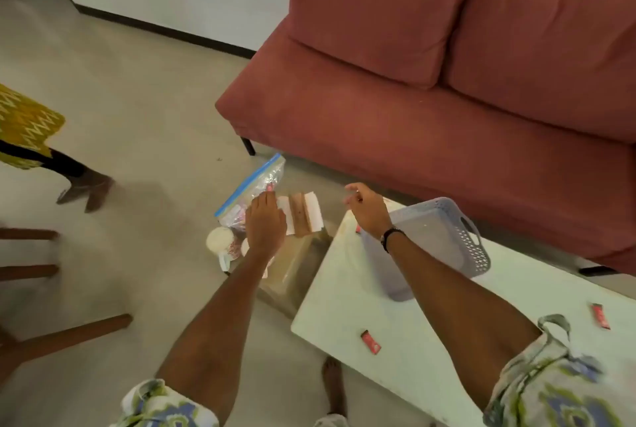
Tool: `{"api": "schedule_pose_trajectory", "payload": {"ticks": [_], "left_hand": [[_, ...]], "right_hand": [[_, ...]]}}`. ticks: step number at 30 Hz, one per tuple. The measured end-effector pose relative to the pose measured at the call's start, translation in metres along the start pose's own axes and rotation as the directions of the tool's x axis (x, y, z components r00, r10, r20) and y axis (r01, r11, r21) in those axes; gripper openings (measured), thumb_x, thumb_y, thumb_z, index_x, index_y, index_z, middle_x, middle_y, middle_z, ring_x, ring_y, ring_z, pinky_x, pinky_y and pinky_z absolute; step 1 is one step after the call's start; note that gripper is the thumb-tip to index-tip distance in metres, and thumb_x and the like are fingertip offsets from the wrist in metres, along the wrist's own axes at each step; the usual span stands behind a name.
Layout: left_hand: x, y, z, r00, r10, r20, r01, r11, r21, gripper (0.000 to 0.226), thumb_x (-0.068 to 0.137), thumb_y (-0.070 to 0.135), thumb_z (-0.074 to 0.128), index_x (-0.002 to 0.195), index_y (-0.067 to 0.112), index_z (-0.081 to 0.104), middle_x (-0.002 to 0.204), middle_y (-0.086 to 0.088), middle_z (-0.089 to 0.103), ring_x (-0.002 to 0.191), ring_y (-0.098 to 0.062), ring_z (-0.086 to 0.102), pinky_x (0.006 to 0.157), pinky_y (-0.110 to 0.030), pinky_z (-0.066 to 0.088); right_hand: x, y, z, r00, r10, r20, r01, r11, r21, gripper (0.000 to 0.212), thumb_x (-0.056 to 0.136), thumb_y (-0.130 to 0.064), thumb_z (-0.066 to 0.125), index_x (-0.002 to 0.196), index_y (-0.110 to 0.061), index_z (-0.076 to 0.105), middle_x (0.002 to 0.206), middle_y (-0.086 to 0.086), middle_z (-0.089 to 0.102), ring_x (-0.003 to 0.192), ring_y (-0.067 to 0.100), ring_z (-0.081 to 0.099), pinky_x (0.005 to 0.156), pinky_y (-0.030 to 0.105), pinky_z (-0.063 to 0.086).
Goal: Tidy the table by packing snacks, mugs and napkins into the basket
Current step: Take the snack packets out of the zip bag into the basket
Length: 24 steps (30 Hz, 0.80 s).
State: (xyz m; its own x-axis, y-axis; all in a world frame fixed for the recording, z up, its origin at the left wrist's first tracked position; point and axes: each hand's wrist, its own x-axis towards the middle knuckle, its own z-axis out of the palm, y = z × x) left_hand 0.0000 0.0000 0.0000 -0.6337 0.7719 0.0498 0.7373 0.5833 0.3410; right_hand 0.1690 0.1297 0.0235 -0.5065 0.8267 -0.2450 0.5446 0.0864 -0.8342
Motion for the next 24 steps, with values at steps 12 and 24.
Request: {"api": "schedule_pose_trajectory", "payload": {"ticks": [12, 24], "left_hand": [[0.091, -0.127, 0.057, 0.949, -0.301, 0.094, 0.299, 0.954, 0.035, 0.055, 0.083, 0.009, 0.052, 0.135, -0.002, 0.037, 0.137, -0.020, 0.046, 0.130, -0.034, 0.037, 0.107, -0.043, 0.031], [0.118, -0.140, 0.050, 0.961, -0.274, 0.034, 0.275, 0.961, -0.026, 0.016, 0.089, 0.011, 0.050, 0.095, 0.001, 0.061, 0.099, -0.016, 0.062, 0.089, -0.037, 0.058, 0.073, -0.043, 0.046]], "right_hand": [[0.075, 0.005, 0.118, 0.980, 0.077, 0.182, -0.095, 0.991, 0.094, 0.027, 0.100, -0.016, 0.038, 0.118, -0.009, 0.057, 0.102, 0.010, 0.071, 0.095, 0.024, 0.064, 0.079, 0.023, 0.050], [0.087, 0.002, 0.120, 0.975, 0.088, 0.203, -0.113, 0.987, 0.116, 0.027, 0.100, -0.014, 0.036, 0.116, -0.009, 0.058, 0.100, 0.010, 0.072, 0.089, 0.025, 0.066, 0.083, 0.025, 0.048]]}}
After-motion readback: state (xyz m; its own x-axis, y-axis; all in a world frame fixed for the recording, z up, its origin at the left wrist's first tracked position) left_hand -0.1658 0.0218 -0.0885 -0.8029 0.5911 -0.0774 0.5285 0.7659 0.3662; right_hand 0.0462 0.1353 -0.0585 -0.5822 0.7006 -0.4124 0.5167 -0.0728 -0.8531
